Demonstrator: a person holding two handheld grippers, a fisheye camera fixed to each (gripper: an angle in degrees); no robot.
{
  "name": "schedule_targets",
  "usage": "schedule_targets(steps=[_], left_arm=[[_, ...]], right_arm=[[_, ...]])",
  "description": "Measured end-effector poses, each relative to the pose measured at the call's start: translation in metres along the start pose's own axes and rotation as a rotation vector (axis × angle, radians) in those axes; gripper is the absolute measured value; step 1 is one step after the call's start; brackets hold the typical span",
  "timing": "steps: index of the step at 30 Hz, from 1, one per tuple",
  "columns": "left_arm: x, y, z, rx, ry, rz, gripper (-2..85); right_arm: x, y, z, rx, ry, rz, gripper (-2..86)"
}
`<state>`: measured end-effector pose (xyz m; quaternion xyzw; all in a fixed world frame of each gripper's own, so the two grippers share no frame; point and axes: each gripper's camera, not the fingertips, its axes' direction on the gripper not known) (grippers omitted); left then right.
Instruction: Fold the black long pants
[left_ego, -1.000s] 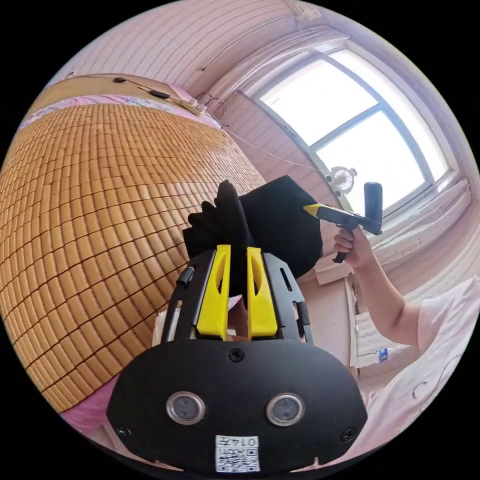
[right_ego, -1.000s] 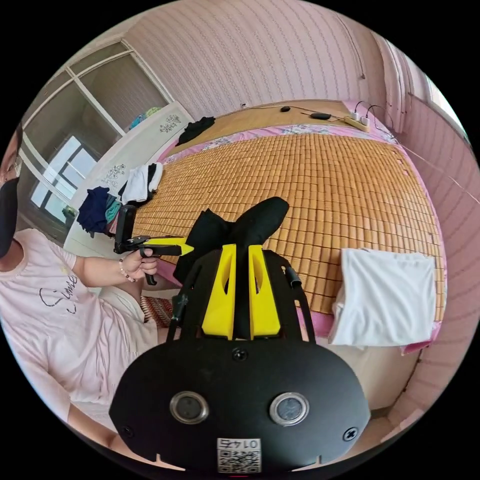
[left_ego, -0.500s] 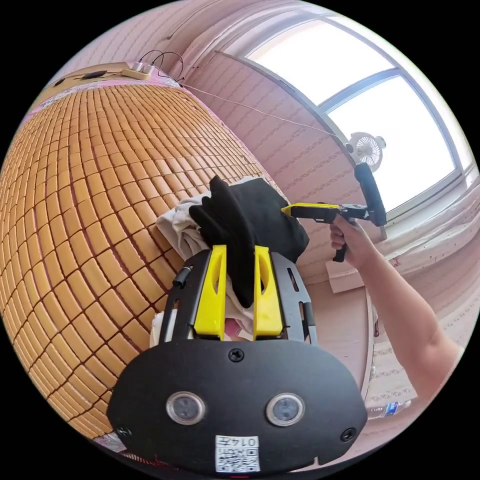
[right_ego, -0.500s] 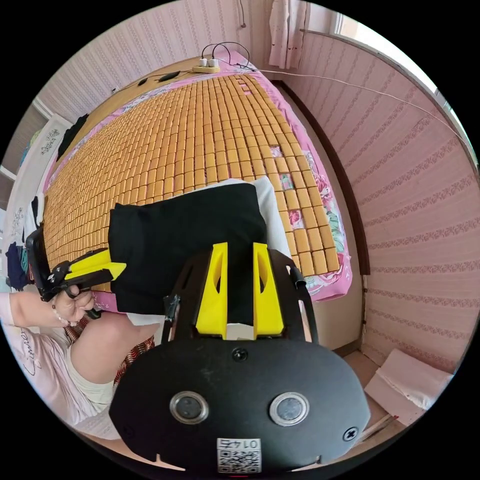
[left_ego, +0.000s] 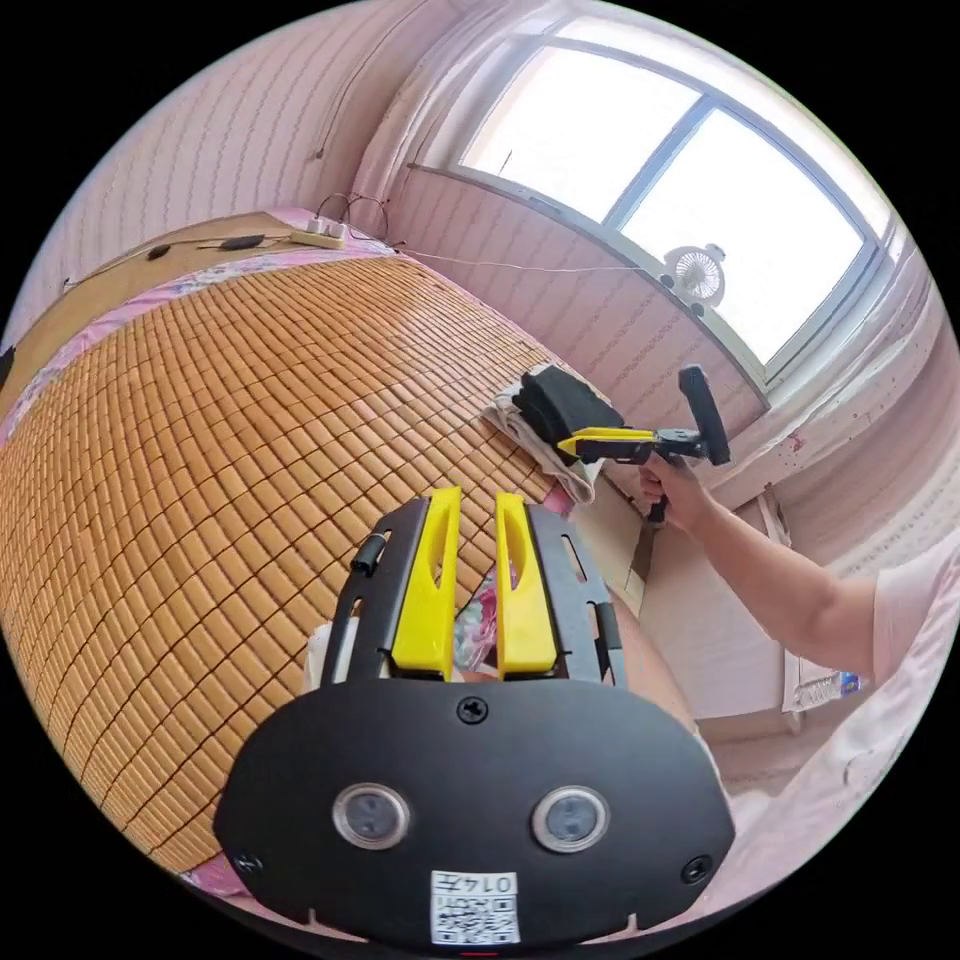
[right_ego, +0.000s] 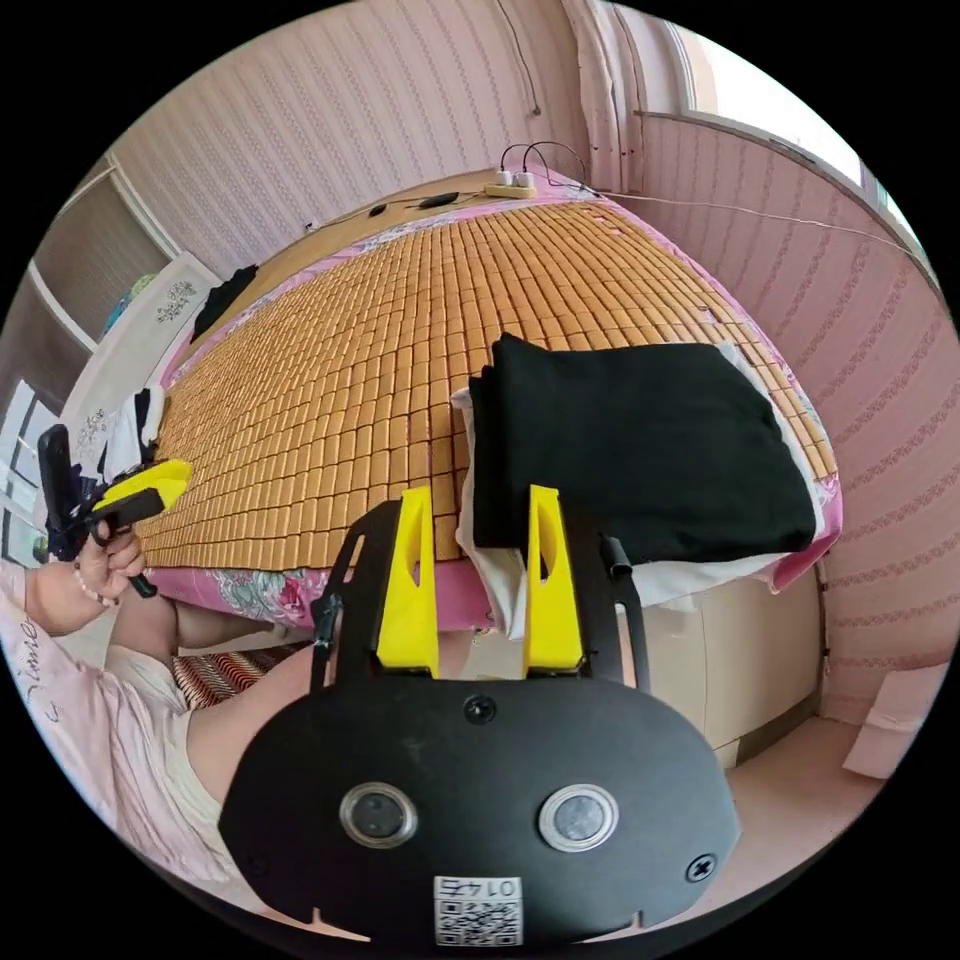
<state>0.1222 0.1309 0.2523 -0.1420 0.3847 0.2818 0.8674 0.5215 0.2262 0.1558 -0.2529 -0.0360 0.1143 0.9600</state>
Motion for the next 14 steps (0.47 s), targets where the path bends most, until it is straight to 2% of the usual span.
schedule_targets(steps=[3,6,12,14], left_arm=[[-0.026,0.064,-0.097,0.073,-0.14,-0.094,6.2],[-0.048,0.141,-0.195,0.173,-0.311,-0.24,6.2],[-0.073,0.306,-0.36,0.362,-0.66,-0.578,6.3],[-0.076,0.365,-0.415,0.451,-0.76,-0.703,6.3]], right_arm=[[-0.037,-0.003,-0.021,0.097,0.079,0.056,13.5],[-0.111,-0.016,-0.036,0.151,0.1,-0.071,12.0],[-0.351,-0.045,-0.01,0.048,-0.25,-0.571,11.3],[-0.463,-0.043,0.001,-0.003,-0.384,-0.774,11.0]])
